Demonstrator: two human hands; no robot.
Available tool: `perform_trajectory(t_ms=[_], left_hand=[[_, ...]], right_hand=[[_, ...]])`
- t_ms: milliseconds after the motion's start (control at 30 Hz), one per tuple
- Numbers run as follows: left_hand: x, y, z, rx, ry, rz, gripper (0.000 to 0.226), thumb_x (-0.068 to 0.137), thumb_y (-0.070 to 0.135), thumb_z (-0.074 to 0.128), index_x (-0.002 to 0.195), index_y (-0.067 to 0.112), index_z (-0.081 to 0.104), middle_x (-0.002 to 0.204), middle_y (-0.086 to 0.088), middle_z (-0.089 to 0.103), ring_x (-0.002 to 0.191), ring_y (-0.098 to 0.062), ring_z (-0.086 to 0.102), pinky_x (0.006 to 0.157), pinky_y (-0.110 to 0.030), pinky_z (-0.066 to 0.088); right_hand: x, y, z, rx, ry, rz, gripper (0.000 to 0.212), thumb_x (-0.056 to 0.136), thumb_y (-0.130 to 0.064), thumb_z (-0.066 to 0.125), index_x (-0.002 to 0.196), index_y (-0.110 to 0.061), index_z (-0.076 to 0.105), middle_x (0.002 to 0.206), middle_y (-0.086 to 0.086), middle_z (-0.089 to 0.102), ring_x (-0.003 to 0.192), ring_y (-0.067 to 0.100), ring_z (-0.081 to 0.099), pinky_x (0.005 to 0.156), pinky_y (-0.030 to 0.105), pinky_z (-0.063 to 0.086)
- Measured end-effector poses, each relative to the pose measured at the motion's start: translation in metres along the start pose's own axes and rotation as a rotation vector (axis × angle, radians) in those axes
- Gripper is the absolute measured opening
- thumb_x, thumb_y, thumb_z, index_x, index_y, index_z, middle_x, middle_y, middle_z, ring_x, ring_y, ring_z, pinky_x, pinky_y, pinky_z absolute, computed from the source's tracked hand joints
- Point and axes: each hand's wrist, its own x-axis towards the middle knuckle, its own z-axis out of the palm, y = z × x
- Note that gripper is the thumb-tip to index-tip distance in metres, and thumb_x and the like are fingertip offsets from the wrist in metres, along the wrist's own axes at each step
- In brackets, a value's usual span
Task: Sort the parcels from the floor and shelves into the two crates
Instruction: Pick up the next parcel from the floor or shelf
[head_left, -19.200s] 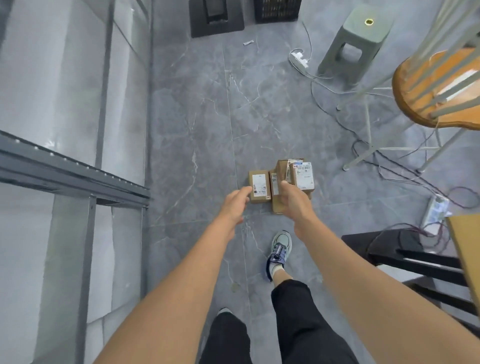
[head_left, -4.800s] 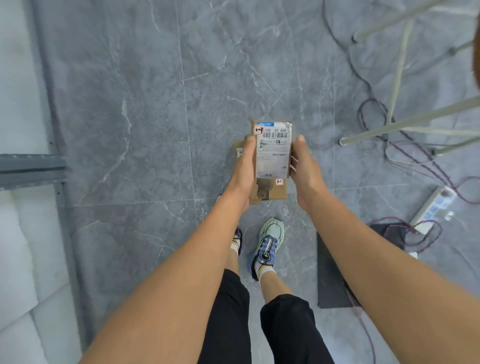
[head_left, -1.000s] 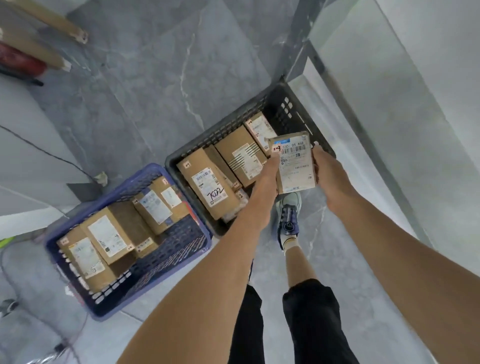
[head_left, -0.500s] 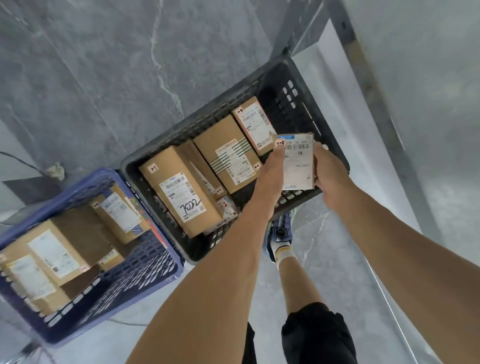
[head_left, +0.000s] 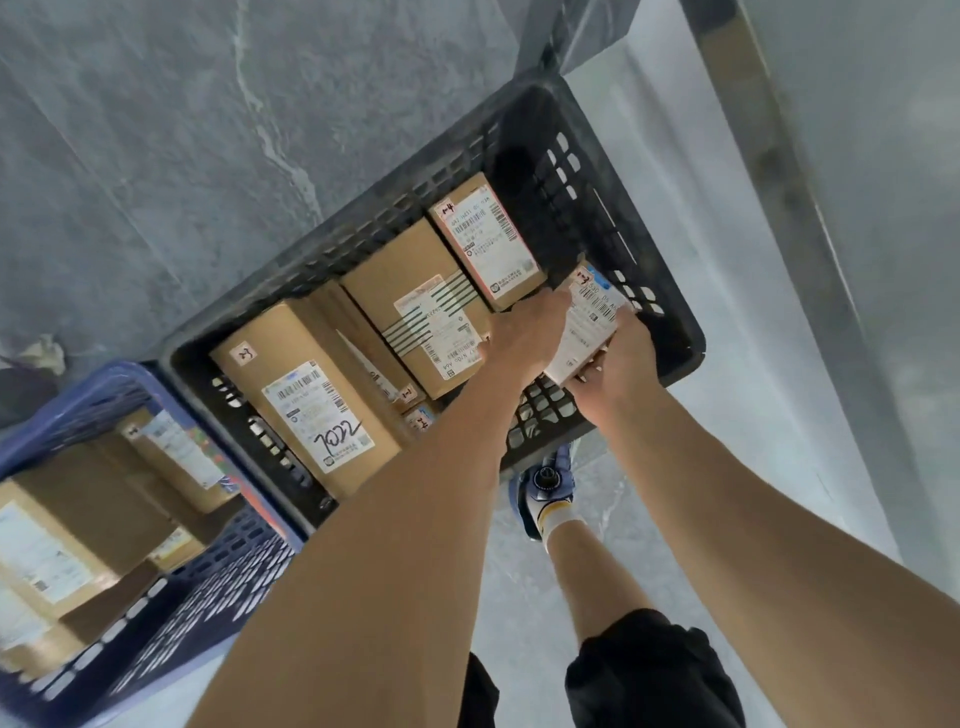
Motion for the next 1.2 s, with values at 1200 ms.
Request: perform_trajectory(t_ms=[1200], left_hand=[[-0.198, 0.064, -0.099, -0.381, 0.076, 0.292, 0.02, 0.111, 0.042, 0.034, 0.094, 0.039, 0.044, 0.093, 0.021, 0.046, 0.08, 0.012, 0.043, 0.078, -0.013, 0.042]], right_hand=[[-0.213, -0.036, 0.003, -0.289, -0.263, -0.414, 0.044, 0.11, -0.049, 0.046, 0.146, -0.026, 0.055, 0.15, -0.007, 0.056, 0.14, 0.012, 0.049, 0.121, 0.037, 0.033]])
